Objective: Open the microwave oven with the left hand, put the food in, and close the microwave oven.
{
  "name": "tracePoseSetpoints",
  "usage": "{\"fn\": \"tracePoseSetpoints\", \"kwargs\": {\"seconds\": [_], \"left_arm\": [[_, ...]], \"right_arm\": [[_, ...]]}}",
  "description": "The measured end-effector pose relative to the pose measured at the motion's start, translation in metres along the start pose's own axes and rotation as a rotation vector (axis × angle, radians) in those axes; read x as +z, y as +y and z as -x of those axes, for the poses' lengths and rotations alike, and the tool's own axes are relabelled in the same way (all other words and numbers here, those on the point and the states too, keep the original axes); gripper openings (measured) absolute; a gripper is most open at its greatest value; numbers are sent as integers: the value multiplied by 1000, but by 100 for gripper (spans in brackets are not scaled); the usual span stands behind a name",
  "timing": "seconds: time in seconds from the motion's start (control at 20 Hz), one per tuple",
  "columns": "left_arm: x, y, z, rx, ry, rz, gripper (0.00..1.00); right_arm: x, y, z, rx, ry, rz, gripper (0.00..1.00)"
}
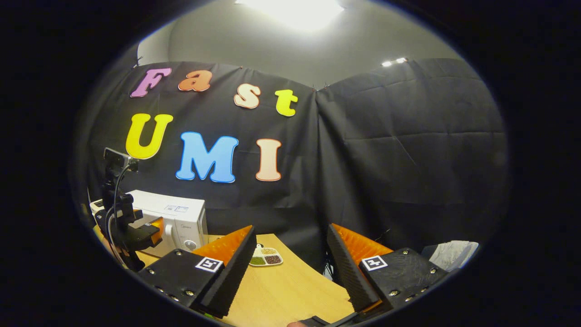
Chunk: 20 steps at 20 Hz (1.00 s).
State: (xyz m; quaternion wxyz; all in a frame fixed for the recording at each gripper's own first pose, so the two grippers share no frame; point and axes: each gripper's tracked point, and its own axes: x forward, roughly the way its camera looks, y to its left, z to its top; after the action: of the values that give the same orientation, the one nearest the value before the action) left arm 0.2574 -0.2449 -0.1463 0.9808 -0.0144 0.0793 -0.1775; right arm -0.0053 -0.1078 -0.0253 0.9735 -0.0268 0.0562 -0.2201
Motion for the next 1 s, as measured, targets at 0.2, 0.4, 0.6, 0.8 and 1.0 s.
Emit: {"fn": "tracePoseSetpoints", "kwargs": {"seconds": [0.2,0.4,0.6,0.8,1.0], "left_arm": [[-34,-7,-28,-7,74,1,96],[-62,-12,-45,-8,132,-9,96],[-75,-19,-54,-25,153,-28,88],[-74,-28,-66,-35,148,-56,78],[-75,-21,-77,-7,159,-70,54]], "right_arm": [[2,-11,7,-61,1,33,95],[0,-20,17,-107,18,56,95],[-1,-24,27,-137,27,79,95],[-6,-28,36,-157,32,84,95],[-5,-28,40,-157,32,92,95]]}}
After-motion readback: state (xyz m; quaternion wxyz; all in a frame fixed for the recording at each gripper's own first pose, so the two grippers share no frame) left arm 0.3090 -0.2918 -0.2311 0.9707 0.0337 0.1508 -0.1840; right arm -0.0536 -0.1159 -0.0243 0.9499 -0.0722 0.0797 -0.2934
